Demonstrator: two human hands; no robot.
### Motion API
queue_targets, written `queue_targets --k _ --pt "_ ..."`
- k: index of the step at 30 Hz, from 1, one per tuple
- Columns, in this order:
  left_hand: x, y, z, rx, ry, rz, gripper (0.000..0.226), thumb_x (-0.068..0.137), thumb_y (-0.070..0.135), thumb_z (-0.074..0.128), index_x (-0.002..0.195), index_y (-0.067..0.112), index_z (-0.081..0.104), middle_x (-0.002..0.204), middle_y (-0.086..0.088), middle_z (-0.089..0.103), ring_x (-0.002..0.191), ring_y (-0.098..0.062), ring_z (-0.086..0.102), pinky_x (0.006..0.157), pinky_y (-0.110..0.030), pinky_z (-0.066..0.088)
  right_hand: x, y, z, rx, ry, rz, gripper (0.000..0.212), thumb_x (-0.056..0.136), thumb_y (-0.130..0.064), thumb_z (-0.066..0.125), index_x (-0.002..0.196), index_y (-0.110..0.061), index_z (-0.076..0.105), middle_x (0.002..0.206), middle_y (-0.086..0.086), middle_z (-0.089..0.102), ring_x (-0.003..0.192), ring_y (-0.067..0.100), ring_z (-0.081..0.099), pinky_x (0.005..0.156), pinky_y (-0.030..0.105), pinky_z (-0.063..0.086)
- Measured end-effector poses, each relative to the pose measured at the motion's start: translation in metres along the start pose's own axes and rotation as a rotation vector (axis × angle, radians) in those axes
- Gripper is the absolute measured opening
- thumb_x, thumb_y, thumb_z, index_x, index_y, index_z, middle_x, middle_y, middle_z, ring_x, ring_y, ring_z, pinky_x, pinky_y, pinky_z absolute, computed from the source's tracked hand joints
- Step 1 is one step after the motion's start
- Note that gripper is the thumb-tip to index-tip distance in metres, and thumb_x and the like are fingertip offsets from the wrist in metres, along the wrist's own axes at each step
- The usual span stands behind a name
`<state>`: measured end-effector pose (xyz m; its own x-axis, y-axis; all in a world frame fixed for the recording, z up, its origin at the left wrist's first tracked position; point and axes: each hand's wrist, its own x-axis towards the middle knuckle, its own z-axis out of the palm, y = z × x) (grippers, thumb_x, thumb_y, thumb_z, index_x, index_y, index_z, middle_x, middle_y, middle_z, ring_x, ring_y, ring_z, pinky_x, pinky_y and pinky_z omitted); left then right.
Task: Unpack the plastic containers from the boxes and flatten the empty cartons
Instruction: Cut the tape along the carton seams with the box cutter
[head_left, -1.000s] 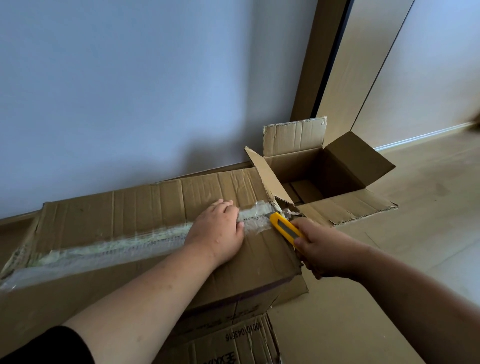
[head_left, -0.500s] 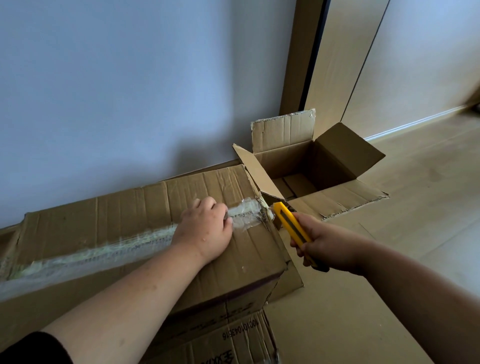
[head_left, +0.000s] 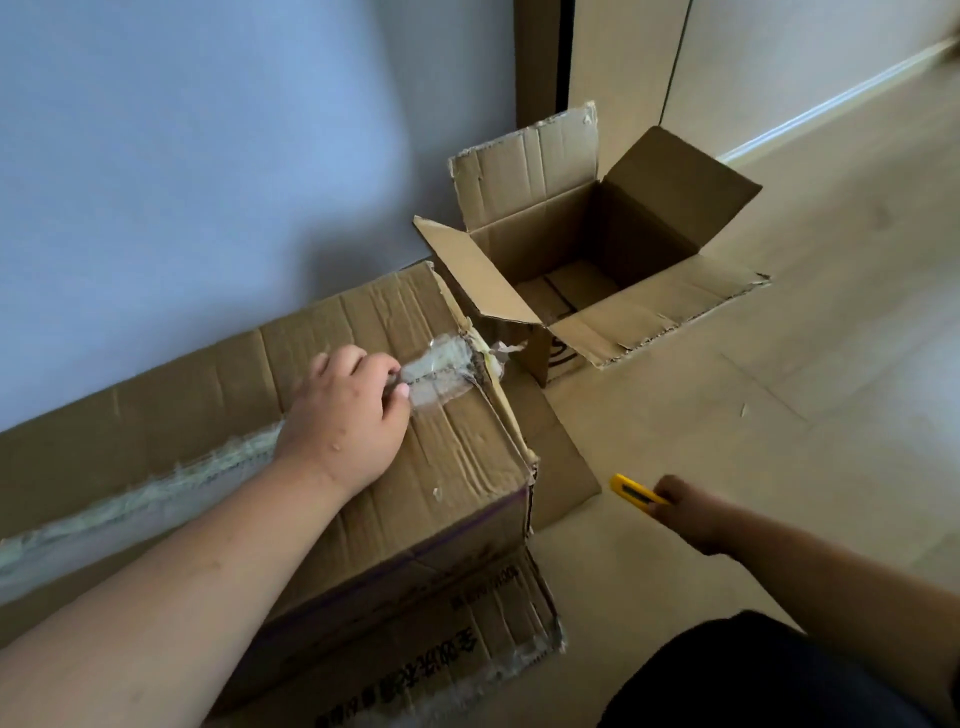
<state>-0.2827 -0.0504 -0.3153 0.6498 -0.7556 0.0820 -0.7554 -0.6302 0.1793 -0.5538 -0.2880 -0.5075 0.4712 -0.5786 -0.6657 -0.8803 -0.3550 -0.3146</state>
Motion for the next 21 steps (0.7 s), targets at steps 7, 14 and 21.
queue_targets --k 7,14,21 --pt "-0.001 0.004 0.0 0.002 0.024 0.025 0.02 0.095 0.024 0.054 0.108 0.013 0.063 0.102 0.001 0.051 0.104 -0.024 0.048 0.089 -0.041 0.042 0.034 0.028 0.018 -0.079 0.061 0.102 0.027 0.096 -0.044 0.053 0.108 -0.021 0.06 0.081 0.001 0.058 0.063 0.016 0.056 0.049 0.024 0.041" --pt "0.002 0.002 0.006 -0.019 0.03 0.019 0.015 0.093 0.021 0.058 0.104 0.012 0.063 0.096 0.002 0.049 0.094 -0.021 0.047 0.08 -0.037 0.039 0.048 0.045 0.04 -0.027 0.011 0.183 0.019 0.09 -0.033 0.06 0.106 -0.023 0.058 0.093 0.004 0.058 0.08 0.022 0.061 0.057 0.03 0.055" --pt "0.0 0.001 0.006 -0.039 0.051 0.027 0.015 0.093 0.022 0.056 0.1 0.012 0.063 0.096 0.002 0.05 0.1 -0.026 0.05 0.085 -0.038 0.04 0.058 0.051 0.04 -0.102 0.041 0.161 0.037 0.092 -0.041 0.058 0.119 -0.015 0.059 0.109 0.006 0.063 0.098 0.025 0.059 0.077 0.029 0.047"
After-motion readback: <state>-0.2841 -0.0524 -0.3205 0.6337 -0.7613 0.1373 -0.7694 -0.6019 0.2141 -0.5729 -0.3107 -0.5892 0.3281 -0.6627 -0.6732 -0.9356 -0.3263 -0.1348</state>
